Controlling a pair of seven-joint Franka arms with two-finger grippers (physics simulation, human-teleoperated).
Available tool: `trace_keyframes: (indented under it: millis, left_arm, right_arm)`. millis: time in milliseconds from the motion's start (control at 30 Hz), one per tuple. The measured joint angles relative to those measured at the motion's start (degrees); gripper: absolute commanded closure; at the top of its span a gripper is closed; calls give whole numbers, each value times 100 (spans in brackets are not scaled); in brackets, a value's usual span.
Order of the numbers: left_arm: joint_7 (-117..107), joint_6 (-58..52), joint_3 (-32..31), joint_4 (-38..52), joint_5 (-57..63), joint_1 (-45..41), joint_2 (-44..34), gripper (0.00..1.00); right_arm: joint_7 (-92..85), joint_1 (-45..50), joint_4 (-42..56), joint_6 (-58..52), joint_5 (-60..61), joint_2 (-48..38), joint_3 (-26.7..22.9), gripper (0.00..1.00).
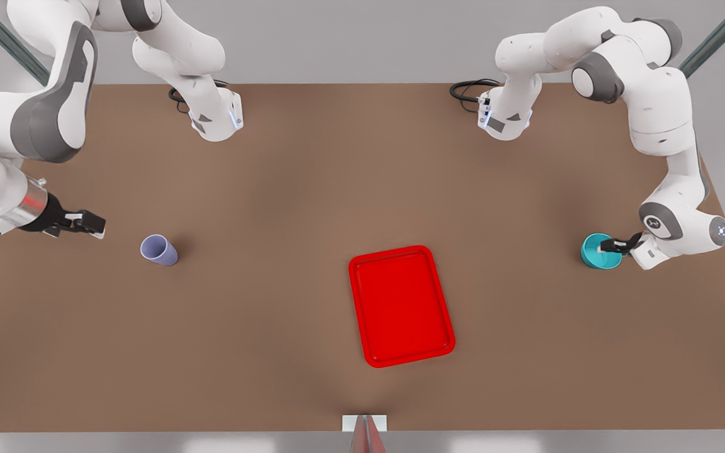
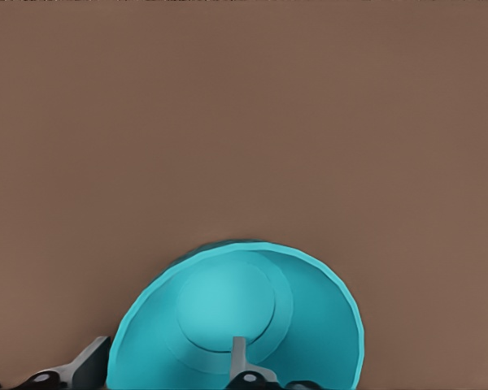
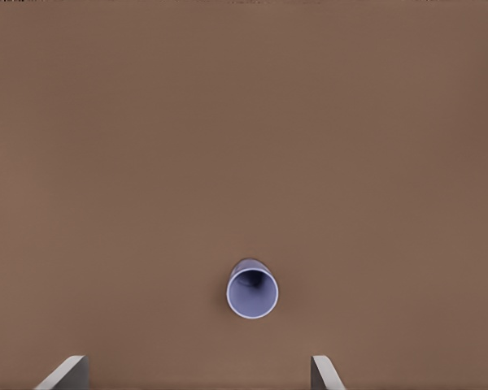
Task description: Place the bowl on the tray with the left arm and the cup on the tray with the right arm
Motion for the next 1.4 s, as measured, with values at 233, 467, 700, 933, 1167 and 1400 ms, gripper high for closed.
trace_keyframes:
  millis: [233, 467, 700, 933, 1167, 1400]
  left_arm:
    - [3, -17, 0, 9, -181, 0, 70, 71]
    - [-7, -61, 0, 26, -214, 0, 53, 74]
    - [-17, -437, -4, 193, -273, -10, 17, 76]
    - [-213, -782, -583, 649, -421, -111, -165, 76]
    - [-1942, -777, -1908, 958, -411, -486, -380, 76]
    - [-4047, -458, -1925, 1504, -344, -1957, 7, 76]
  right_arm:
    - [-4, -21, 0, 2, -39, 0, 0, 0]
    - [-10, -25, 18, 1, -35, -9, 0, 0]
    - [20, -24, -25, -3, -21, 8, 0, 0]
    - [11, -57, -166, 116, 79, 132, 0, 0]
    - [-339, -311, -2399, 1642, 523, -681, 79, 0]
    - [-499, -386, -2777, 1879, 536, -558, -86, 0]
